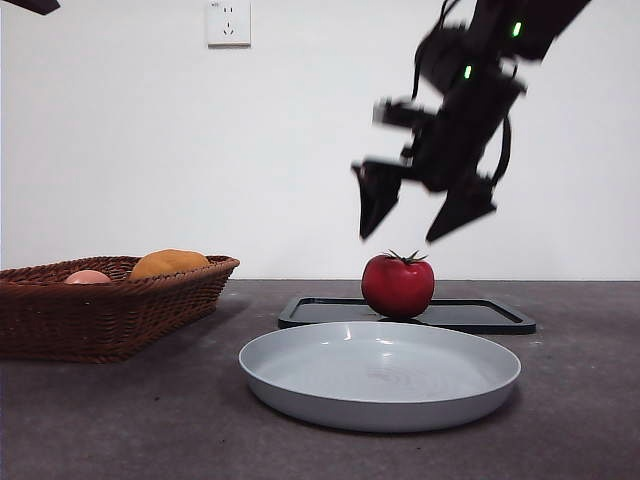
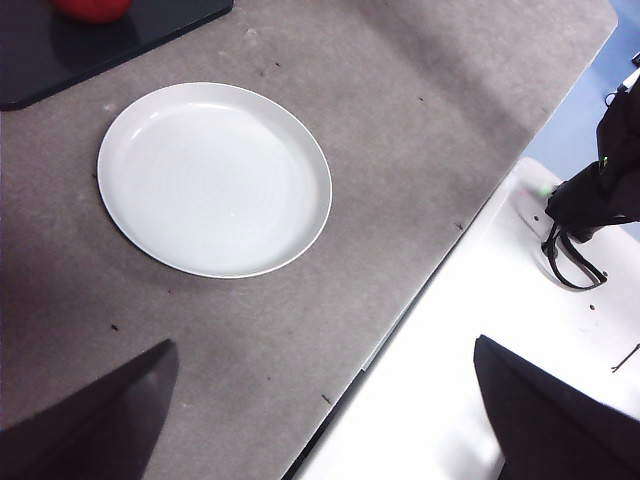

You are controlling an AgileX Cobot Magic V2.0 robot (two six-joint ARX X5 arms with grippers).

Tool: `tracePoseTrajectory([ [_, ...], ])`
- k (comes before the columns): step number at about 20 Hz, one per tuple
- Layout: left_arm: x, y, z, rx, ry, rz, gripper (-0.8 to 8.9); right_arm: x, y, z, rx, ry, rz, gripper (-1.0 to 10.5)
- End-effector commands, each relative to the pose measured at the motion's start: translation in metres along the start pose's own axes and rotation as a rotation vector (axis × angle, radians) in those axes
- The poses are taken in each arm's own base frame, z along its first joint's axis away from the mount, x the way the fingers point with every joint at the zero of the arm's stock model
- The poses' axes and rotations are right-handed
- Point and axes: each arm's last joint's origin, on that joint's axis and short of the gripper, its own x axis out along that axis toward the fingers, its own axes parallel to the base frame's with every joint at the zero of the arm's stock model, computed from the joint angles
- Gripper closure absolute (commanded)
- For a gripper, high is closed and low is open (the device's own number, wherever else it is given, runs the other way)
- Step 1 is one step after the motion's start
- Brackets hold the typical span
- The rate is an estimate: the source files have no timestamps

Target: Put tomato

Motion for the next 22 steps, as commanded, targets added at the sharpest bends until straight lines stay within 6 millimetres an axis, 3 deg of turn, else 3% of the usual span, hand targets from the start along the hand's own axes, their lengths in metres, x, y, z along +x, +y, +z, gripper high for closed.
tracePoseTrajectory([
  [1, -0.004, -0.003, 0.006, 0.011, -0.025, -0.011, 3.45, -0.029, 0.007, 0.012, 0.004, -0.029, 0.006, 3.9],
  [5, -0.003, -0.003, 0.006, 0.011, -0.024, -0.011, 3.45, -0.110, 0.020, 0.016, 0.052, -0.033, 0.044, 4.0],
  [9, -0.003, -0.003, 0.006, 0.014, -0.024, -0.011, 3.45, -0.177, 0.033, -0.005, 0.060, 0.077, 0.049, 4.0],
  [13, -0.004, -0.003, 0.006, 0.014, -0.025, -0.011, 3.45, -0.232, 0.046, -0.029, 0.046, 0.074, 0.079, 4.0],
  [17, -0.003, -0.003, 0.006, 0.014, -0.024, -0.011, 3.45, -0.273, 0.058, -0.071, 0.018, 0.030, 0.106, 4.0],
  [22, -0.003, -0.003, 0.006, 0.014, -0.025, -0.011, 3.45, -0.305, 0.064, -0.124, 0.028, -0.054, 0.132, 4.0],
])
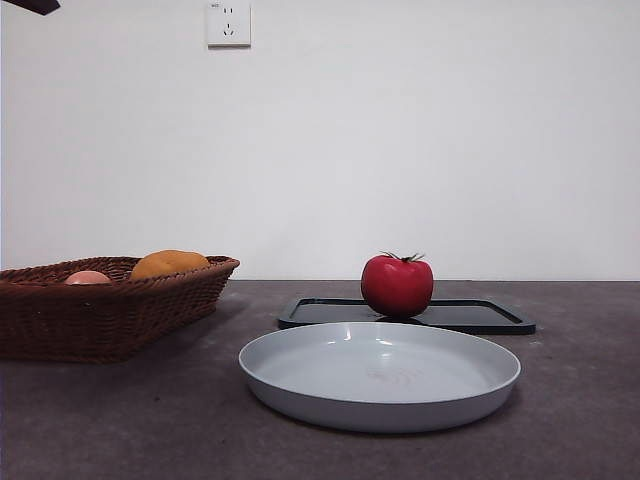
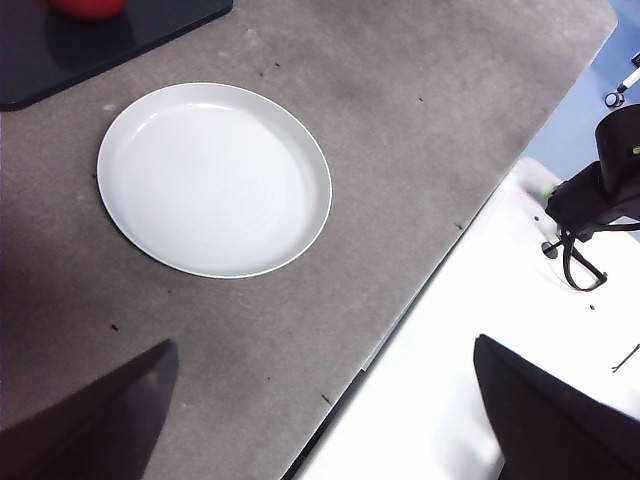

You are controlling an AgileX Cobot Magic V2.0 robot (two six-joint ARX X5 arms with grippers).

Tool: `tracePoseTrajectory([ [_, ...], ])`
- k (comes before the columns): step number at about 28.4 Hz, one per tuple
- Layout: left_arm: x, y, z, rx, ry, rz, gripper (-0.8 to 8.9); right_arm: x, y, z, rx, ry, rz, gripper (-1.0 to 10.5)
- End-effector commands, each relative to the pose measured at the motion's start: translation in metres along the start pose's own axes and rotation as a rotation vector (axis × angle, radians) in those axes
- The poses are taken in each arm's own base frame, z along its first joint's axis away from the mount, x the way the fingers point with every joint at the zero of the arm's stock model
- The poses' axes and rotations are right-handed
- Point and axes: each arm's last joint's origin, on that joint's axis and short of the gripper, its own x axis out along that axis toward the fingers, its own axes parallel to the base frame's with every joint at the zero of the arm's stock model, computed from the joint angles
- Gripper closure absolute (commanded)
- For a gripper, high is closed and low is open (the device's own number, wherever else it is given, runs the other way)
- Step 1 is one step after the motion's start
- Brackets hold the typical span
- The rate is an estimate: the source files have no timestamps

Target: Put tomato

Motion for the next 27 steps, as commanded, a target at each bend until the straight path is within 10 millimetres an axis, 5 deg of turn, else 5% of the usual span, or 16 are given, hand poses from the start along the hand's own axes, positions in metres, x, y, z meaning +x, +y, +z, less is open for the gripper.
tracePoseTrajectory([
  [1, -0.004, -0.003, 0.006, 0.014, -0.025, -0.011, 3.45, -0.010, 0.002, -0.019, 0.027, -0.038, 0.016, 4.0],
  [5, -0.003, -0.003, 0.006, 0.014, -0.025, -0.011, 3.45, -0.018, 0.003, -0.044, 0.040, -0.076, 0.020, 4.0],
  [13, -0.003, -0.003, 0.006, 0.014, -0.025, -0.011, 3.45, -0.021, 0.005, -0.046, 0.045, -0.081, 0.069, 4.0],
  [16, -0.004, -0.003, 0.006, 0.014, -0.025, -0.011, 3.52, -0.021, 0.005, -0.046, 0.045, -0.081, 0.069, 5.1],
  [18, -0.004, -0.003, 0.006, 0.014, -0.025, -0.011, 4.38, -0.021, 0.004, -0.046, 0.044, -0.081, 0.068, 6.7],
  [21, -0.003, -0.003, 0.006, 0.014, -0.025, -0.011, 7.70, -0.021, 0.004, -0.046, 0.044, -0.082, 0.067, 9.0],
  [27, -0.003, -0.003, 0.007, 0.016, -0.031, -0.011, 8.05, -0.021, 0.004, -0.045, 0.040, -0.090, 0.066, 9.4],
])
